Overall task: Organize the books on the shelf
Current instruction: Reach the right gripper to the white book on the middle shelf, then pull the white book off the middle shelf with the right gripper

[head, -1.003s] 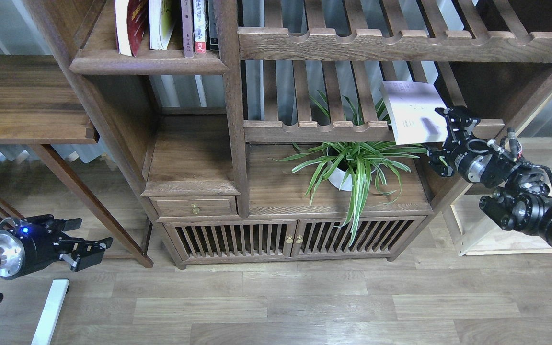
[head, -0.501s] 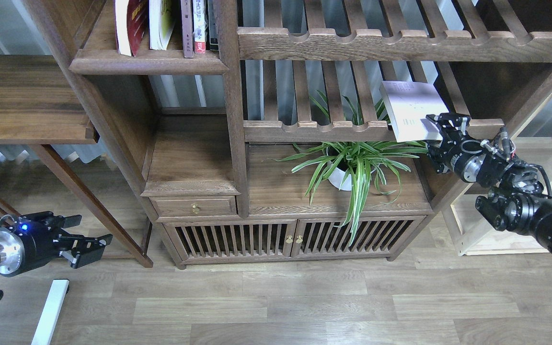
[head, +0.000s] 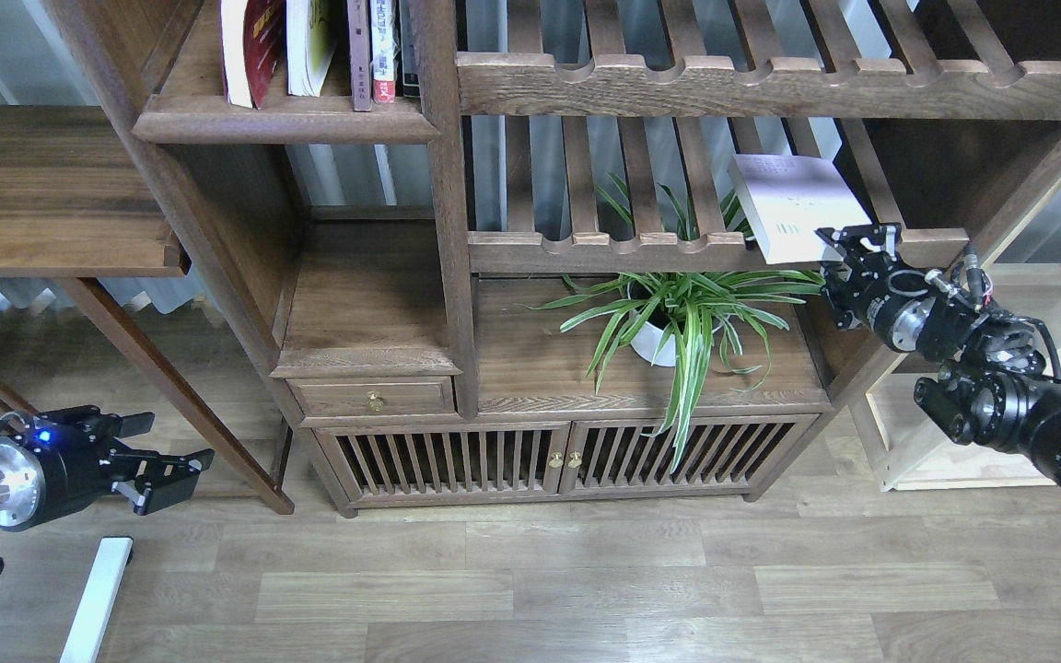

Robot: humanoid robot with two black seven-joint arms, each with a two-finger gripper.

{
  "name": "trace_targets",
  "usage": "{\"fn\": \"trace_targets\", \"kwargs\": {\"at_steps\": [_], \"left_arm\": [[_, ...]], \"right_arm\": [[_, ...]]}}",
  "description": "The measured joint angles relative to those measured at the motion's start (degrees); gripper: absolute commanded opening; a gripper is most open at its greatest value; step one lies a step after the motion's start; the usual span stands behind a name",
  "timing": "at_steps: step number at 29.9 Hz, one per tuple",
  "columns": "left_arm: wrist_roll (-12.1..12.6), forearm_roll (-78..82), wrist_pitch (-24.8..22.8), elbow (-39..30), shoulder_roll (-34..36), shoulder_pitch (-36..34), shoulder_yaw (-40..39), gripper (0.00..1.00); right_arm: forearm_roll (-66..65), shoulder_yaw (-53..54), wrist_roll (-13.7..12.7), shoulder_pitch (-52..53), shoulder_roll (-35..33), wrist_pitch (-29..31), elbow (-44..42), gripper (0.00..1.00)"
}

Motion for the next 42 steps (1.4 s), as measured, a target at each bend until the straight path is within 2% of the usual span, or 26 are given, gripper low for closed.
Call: {"fn": "trace_targets", "kwargs": {"at_steps": [12, 22, 32, 42], "left_arm": [[-0.94, 0.0, 0.0, 0.56, 0.04, 0.0, -0.1, 0.86], [-1.58, 0.0, 0.0, 0.88, 0.19, 0.01, -0.1, 0.86], [-2.35, 0.0, 0.0, 1.81, -0.12, 0.01, -0.1, 0.86], [-3.35, 0.0, 0.0, 2.89, -0.86, -0.18, -0.1, 0.86]], "right_arm": [[2.79, 0.32, -0.01, 0.31, -17.69, -0.01, 23.19, 0.06], [2.8, 0.14, 0.01, -0.3, -31.76, 0.01, 37.05, 0.06], [2.93, 0.11, 0.01, -2.1, -42.27, 0.01, 45.22, 0.06], [4.08, 0.11, -0.03, -5.45, -50.26, 0.01, 48.27, 0.06]]}}
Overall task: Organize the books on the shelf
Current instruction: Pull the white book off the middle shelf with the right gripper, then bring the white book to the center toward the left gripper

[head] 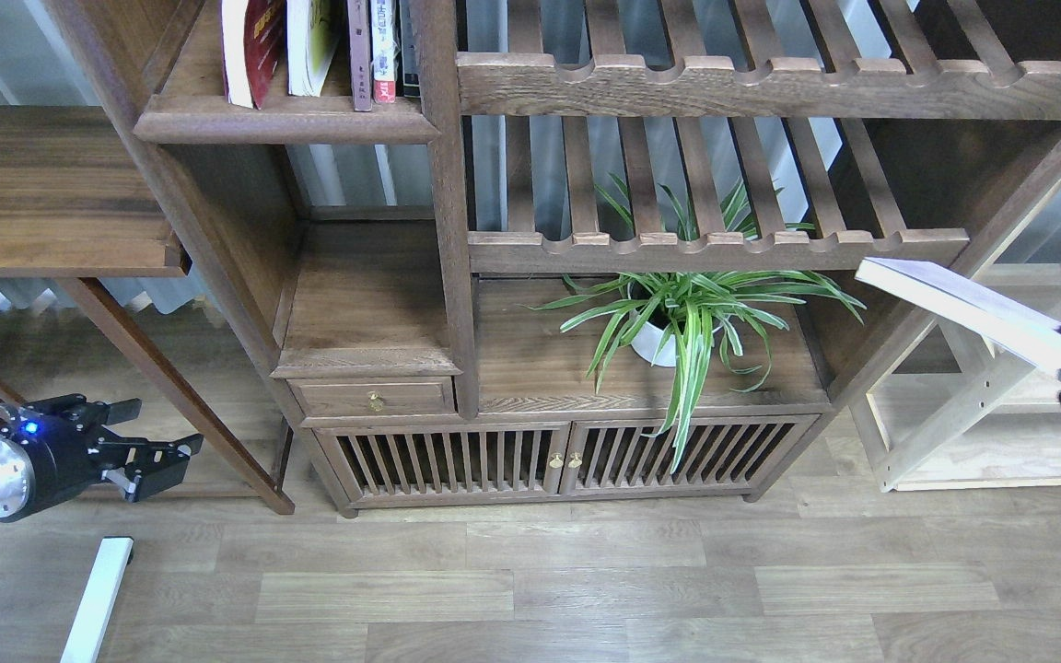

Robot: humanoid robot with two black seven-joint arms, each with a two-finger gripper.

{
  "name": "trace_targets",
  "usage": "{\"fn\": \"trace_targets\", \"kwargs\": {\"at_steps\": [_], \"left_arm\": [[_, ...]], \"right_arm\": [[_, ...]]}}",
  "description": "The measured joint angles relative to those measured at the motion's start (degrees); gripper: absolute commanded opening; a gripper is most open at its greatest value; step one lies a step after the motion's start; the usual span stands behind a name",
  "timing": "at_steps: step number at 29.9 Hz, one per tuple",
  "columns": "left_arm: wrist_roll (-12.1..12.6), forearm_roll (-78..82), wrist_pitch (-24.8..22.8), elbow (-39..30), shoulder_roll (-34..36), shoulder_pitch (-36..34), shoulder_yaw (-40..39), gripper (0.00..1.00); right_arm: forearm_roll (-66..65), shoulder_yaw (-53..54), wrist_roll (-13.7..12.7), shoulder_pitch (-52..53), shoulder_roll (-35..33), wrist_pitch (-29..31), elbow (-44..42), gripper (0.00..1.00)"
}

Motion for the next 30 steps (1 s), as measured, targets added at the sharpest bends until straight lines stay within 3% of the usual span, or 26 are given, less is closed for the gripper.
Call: {"fn": "trace_targets", "kwargs": {"at_steps": [11, 17, 24, 30], "left_arm": [[0.48, 0.08, 0.0, 0.07, -4.38, -4.67, -0.94, 0.86], [0.95, 0.38, -0.23, 0.01, -7.23, -9.61, -0.11, 0.86], [1.19, 6.02, -1.4, 0.01, -11.61, -13.62, 0.42, 0.86], [3.79, 11.4, -7.58, 0.01, -14.27, -15.69, 0.71, 0.86]], "right_arm": [[-0.77, -0.78, 0.04, -4.78, -1.69, 0.5, -0.09, 0.07], [-4.29, -0.19, 0.04, -3.53, 0.78, 11.45, -0.89, 0.07], [-8.44, -0.19, 0.04, -0.02, 8.62, 22.82, -2.59, 0.07], [-9.64, -0.3, 0.04, 4.01, 15.3, 32.18, -2.82, 0.07]]}}
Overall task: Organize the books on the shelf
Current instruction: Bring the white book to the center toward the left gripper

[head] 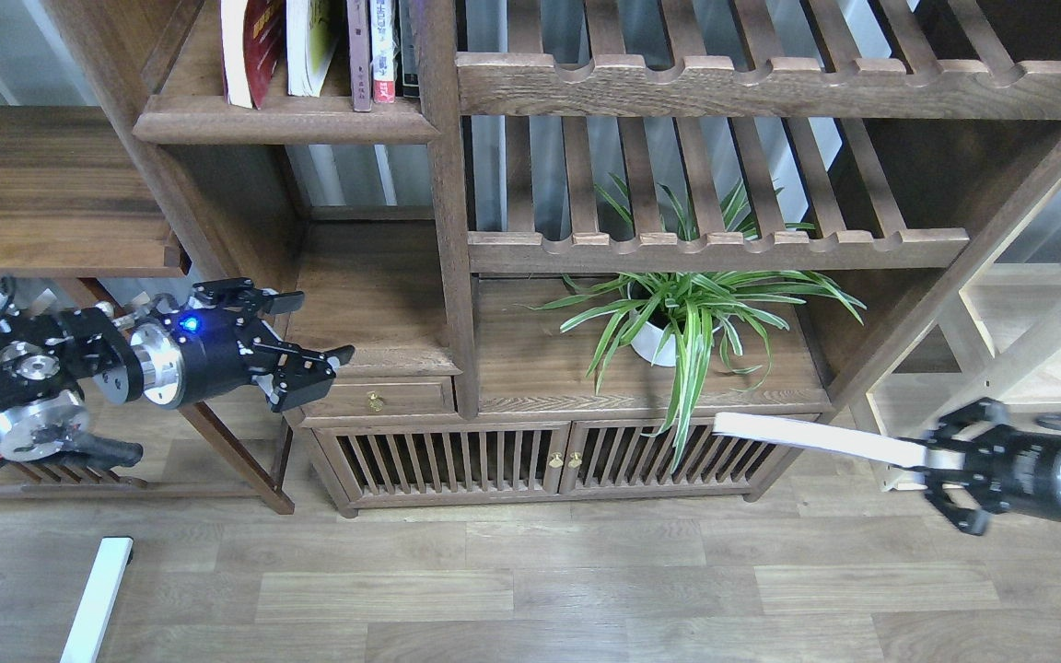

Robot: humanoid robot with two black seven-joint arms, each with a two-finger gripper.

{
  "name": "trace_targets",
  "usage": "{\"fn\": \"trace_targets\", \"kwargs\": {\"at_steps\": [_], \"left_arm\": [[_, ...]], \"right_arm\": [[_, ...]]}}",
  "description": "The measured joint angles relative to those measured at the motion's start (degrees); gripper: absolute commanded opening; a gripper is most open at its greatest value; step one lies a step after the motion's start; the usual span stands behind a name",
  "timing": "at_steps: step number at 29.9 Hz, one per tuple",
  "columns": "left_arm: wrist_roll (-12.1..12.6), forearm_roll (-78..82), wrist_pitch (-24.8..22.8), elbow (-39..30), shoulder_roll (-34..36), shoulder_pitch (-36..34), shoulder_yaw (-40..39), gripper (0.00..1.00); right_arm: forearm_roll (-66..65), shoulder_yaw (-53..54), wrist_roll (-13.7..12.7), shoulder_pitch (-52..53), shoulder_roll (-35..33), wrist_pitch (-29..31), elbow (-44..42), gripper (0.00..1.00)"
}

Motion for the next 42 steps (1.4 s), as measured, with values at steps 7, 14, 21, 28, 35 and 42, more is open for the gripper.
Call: {"fn": "trace_targets", "kwargs": {"at_steps": [7, 14, 21, 28, 35, 42], "left_arm": [[3.67, 2.52, -9.47, 1.83, -4.42, -0.46, 1.08, 0.88], [4.37, 2.87, -13.6, 5.82, -10.33, -0.49, 6.57, 0.88], [4.36, 4.66, -13.97, 11.47, -19.31, -0.49, 10.76, 0.89], [3.5, 8.12, -13.58, 18.88, -27.33, -0.49, 11.52, 0.89], [3.35, 8.46, -13.14, 21.61, -31.51, -0.58, 10.87, 0.89], [3.0, 8.47, -13.07, 25.67, -36.13, -0.64, 10.86, 0.88]], "right_arm": [[-0.73, -0.02, 0.0, 4.7, 7.36, 8.11, 0.0, 0.07], [-0.73, 0.01, 0.0, 6.4, 14.44, 11.74, 0.01, 0.07], [-0.59, -0.01, 0.0, 6.46, 18.91, 13.5, 0.22, 0.07], [-0.33, -0.04, 0.0, 6.63, 21.37, 15.41, 0.72, 0.07], [0.6, 0.16, 0.0, 7.46, 23.48, 16.1, 1.16, 0.07], [2.57, -0.56, 0.0, 8.47, 27.33, 16.11, 0.61, 0.07]]}}
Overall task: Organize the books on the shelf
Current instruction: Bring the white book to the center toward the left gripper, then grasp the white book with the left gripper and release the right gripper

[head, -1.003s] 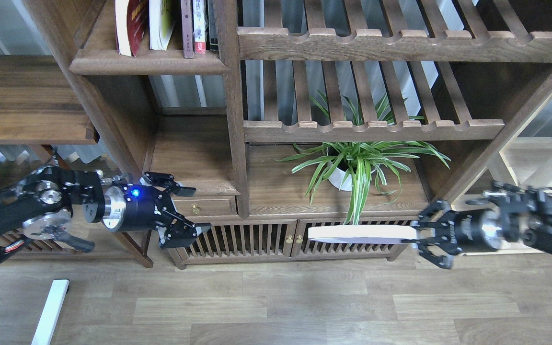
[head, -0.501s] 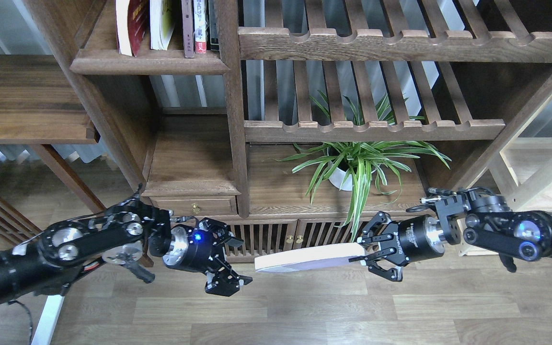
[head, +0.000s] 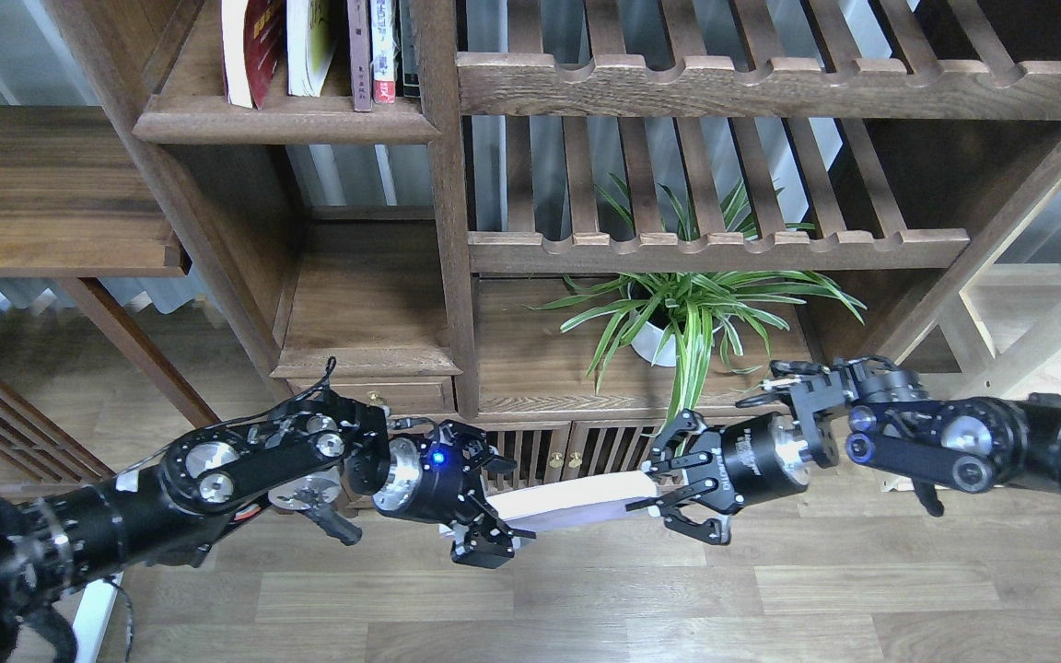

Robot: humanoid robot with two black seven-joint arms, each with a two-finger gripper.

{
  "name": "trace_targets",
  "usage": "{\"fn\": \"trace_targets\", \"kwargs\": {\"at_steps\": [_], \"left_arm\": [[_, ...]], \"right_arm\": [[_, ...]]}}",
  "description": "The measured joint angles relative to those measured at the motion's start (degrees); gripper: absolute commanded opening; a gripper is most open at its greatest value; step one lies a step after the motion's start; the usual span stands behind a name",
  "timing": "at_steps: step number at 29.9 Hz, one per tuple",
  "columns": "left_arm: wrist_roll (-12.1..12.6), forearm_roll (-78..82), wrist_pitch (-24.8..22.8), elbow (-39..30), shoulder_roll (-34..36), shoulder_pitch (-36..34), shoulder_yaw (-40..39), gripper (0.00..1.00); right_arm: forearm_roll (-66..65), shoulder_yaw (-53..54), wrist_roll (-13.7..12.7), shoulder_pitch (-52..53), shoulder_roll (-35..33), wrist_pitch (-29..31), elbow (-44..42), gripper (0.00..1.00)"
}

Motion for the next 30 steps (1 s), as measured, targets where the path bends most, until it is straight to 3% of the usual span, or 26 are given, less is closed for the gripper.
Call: {"fn": "trace_targets", "kwargs": {"at_steps": [2, 9, 13, 17, 26, 30], "left_arm": [[-0.26, 0.0, 0.05, 1.12, -1.29, -0.07, 0.0, 0.87], [-2.11, 0.0, 2.34, 2.6, -3.31, -1.11, 0.53, 0.52], [-2.88, 1.32, 3.17, 2.62, -3.39, -1.22, 1.51, 0.43], [-3.09, 2.48, 3.49, 2.63, -3.39, -0.99, 2.07, 0.19], [-2.88, 2.59, 3.27, 2.46, -3.39, -1.28, 3.72, 0.0], [-3.05, 2.59, 3.43, 2.32, -3.37, -1.28, 3.75, 0.0]], "right_arm": [[0.07, -0.13, 0.0, 0.14, 1.02, -0.02, -0.35, 0.07], [0.17, -0.42, 0.0, 0.46, 3.51, -0.02, -1.94, 0.07], [0.43, -0.76, 0.0, 0.78, 3.84, -0.02, -2.25, 0.07], [0.55, -1.15, 0.0, 1.19, 3.98, 0.0, -2.35, 0.07], [0.6, -1.88, 0.02, 1.6, 3.9, 0.17, -2.6, 0.07], [0.6, -1.92, 0.05, 1.73, 3.89, 0.19, -2.74, 0.07]]}}
